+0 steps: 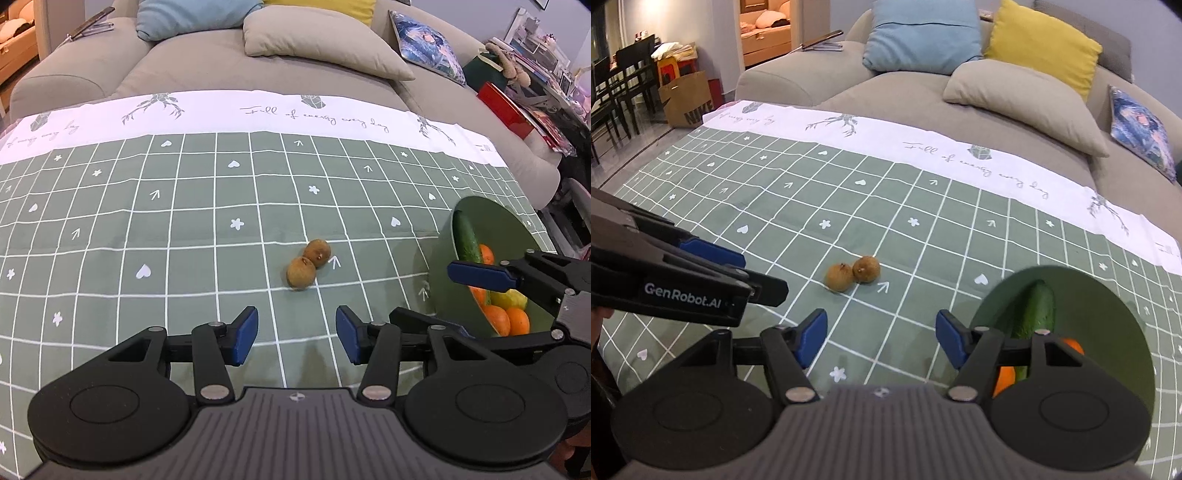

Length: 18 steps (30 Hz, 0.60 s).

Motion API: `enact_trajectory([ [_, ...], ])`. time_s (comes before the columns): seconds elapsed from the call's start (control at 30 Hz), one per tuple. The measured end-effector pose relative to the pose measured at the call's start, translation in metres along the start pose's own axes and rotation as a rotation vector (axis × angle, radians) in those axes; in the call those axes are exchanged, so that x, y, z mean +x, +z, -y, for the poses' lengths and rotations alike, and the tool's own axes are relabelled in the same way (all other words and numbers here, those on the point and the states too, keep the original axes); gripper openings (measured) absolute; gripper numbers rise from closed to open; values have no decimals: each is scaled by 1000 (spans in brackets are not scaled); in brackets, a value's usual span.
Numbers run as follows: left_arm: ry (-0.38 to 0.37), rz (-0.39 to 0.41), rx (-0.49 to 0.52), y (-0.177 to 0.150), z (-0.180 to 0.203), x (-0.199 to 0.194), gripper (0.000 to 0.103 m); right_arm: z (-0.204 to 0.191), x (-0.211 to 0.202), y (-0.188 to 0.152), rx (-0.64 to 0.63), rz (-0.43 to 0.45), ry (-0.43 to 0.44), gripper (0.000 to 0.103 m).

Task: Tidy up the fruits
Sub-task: 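Move both tools back toward the two remaining kiwis, then grasp a kiwi with the left tool while the right tool grasps the other kiwi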

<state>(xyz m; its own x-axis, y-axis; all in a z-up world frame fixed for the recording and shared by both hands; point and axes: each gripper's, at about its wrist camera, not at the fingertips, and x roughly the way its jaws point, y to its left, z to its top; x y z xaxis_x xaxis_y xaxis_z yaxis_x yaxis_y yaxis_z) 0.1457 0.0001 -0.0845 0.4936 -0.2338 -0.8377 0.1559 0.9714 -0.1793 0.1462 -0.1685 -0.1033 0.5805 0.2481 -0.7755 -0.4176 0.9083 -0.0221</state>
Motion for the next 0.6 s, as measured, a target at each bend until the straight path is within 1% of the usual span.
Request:
enact_trajectory([
  [0.13, -15, 11, 1, 6, -4, 8, 57, 8, 16, 9, -10, -22, 10, 56],
  [0.2, -30, 11, -4, 9, -7, 13, 57, 11, 23, 14, -23, -27, 12, 49],
  [0.27, -35, 2, -16, 11, -11, 20, 57, 14, 29, 17, -41, -33, 17, 45],
  [0.47, -84, -51, -69, 21, -16, 48, 57, 18, 45, 22, -89, -48, 4, 44],
  [0.57, -80, -63, -61, 25, -13, 59, 56, 17, 50, 22, -108, -56, 2, 44],
  [0.6, -74, -68, -57, 26, -12, 63, 55, 17, 52, 22, -112, -59, 2, 44],
])
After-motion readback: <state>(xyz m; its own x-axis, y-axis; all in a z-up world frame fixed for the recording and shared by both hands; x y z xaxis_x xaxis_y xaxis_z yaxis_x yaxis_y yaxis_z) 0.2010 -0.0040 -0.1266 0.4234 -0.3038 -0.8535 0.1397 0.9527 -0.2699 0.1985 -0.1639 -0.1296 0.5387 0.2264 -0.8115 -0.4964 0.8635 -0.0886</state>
